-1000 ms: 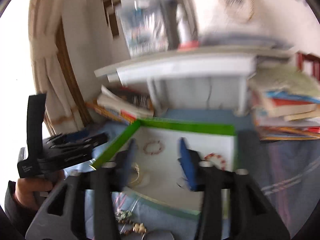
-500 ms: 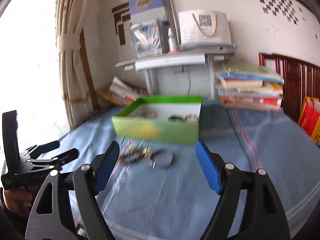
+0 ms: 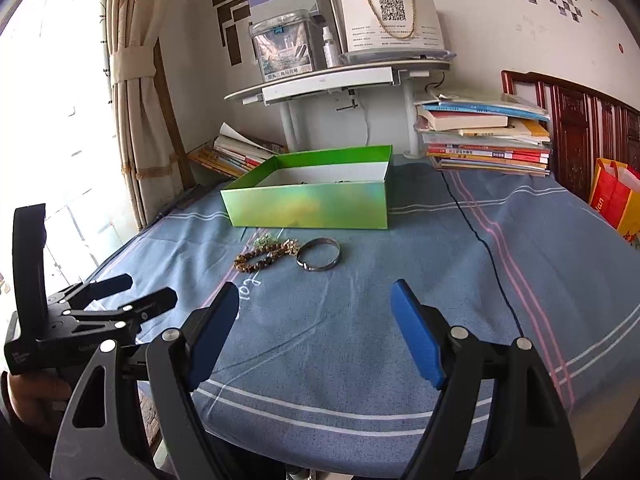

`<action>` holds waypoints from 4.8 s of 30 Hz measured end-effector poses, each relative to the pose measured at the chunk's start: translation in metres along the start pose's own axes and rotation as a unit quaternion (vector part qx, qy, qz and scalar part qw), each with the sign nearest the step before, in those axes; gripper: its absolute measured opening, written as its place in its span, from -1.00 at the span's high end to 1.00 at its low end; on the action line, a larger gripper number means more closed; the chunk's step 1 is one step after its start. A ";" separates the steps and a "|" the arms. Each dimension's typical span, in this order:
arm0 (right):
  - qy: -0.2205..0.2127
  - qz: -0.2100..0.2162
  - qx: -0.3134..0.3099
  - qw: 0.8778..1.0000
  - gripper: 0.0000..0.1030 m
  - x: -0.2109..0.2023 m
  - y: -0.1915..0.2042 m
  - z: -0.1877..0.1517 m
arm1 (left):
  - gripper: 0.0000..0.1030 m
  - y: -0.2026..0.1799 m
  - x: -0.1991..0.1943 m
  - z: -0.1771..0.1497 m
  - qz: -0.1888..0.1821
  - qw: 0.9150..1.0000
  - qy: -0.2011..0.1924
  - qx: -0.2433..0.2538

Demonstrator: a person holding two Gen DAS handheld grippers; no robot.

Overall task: Organize jewelry
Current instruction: 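Withdraw both open tools from the box back over the remaining jewelry, then grasp the wooden bead bracelet with the left tool while the right grasps the silver bangle, then carry both items over the green box and open both tools to drop them, then withdraw both open tools from the box back over the gold charms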

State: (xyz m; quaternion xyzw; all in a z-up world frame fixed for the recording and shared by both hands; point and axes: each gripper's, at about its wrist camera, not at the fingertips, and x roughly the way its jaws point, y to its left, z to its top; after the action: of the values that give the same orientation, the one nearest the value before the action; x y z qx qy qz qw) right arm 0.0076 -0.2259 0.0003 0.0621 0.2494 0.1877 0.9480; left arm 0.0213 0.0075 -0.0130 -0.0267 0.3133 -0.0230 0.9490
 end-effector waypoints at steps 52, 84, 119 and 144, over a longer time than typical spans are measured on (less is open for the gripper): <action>0.154 -0.014 -0.056 0.986 0.93 0.183 -0.004 0.046 | 0.80 0.012 0.135 0.054 -0.028 0.994 0.098 0.025; 0.040 -0.002 -0.038 0.998 0.93 0.013 0.018 0.020 | 0.80 -0.010 -0.038 0.024 -0.048 0.997 -0.019 0.049; 0.041 -0.004 -0.048 0.998 0.93 0.060 0.004 0.061 | 0.80 -0.014 0.012 0.071 -0.051 0.997 -0.003 0.060; -0.018 -0.011 0.020 1.000 -0.12 0.158 -0.060 0.157 | -0.73 0.011 0.124 0.188 0.014 0.998 -0.052 0.029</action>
State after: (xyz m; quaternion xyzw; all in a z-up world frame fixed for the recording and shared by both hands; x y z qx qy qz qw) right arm 0.2321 -0.2233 0.0524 0.0820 0.2370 0.1711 0.9528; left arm 0.2329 0.0176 0.0633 0.0045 0.2630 -0.0176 0.9646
